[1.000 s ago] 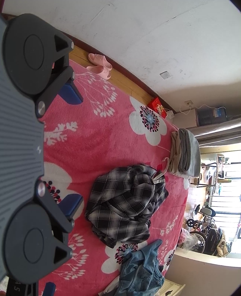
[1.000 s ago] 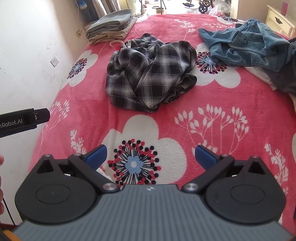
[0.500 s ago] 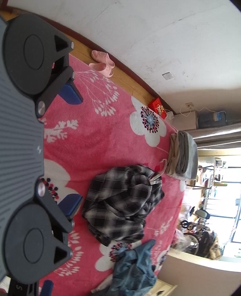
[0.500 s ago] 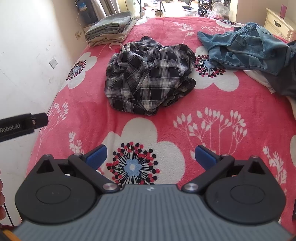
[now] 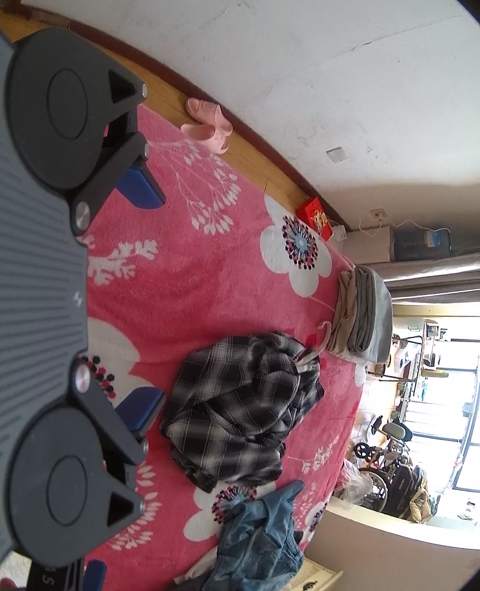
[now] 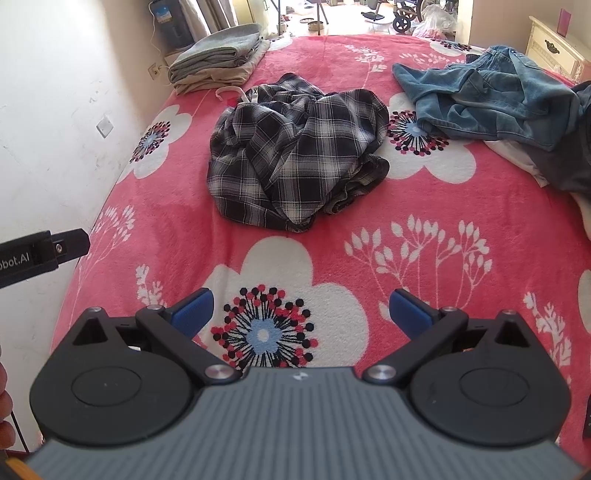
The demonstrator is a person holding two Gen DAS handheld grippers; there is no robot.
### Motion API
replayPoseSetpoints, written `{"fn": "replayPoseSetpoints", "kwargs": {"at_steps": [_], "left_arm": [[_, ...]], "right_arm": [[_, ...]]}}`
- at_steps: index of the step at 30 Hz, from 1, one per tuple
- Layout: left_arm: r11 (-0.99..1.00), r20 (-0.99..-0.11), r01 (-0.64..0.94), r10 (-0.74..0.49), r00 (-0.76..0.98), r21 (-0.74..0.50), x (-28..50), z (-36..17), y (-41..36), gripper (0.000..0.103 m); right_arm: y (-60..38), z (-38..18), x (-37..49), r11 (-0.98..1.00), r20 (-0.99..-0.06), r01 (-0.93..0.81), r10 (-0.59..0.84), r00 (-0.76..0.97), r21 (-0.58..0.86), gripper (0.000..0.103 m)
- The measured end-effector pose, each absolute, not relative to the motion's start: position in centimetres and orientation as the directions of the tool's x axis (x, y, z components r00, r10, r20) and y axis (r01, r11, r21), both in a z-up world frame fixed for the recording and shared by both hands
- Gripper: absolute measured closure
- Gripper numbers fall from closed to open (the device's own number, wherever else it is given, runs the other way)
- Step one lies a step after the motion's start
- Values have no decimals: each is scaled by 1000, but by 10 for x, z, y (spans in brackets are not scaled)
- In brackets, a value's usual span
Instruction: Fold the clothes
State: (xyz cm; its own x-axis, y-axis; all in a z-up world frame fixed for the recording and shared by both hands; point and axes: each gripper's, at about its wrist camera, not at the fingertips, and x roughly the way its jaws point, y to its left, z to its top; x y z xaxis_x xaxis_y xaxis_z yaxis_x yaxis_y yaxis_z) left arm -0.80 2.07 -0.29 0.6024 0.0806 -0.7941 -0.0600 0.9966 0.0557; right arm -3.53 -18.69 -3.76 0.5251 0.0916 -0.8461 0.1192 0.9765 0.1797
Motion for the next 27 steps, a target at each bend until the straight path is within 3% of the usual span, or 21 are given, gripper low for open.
{"fn": "replayPoseSetpoints", "kwargs": {"at_steps": [27], "left_arm": [[993, -809, -90, 113, 577, 75, -7, -11, 26, 0]], "right_arm": [[-182, -39, -29, 979, -853, 115, 85, 516, 167, 1]]}}
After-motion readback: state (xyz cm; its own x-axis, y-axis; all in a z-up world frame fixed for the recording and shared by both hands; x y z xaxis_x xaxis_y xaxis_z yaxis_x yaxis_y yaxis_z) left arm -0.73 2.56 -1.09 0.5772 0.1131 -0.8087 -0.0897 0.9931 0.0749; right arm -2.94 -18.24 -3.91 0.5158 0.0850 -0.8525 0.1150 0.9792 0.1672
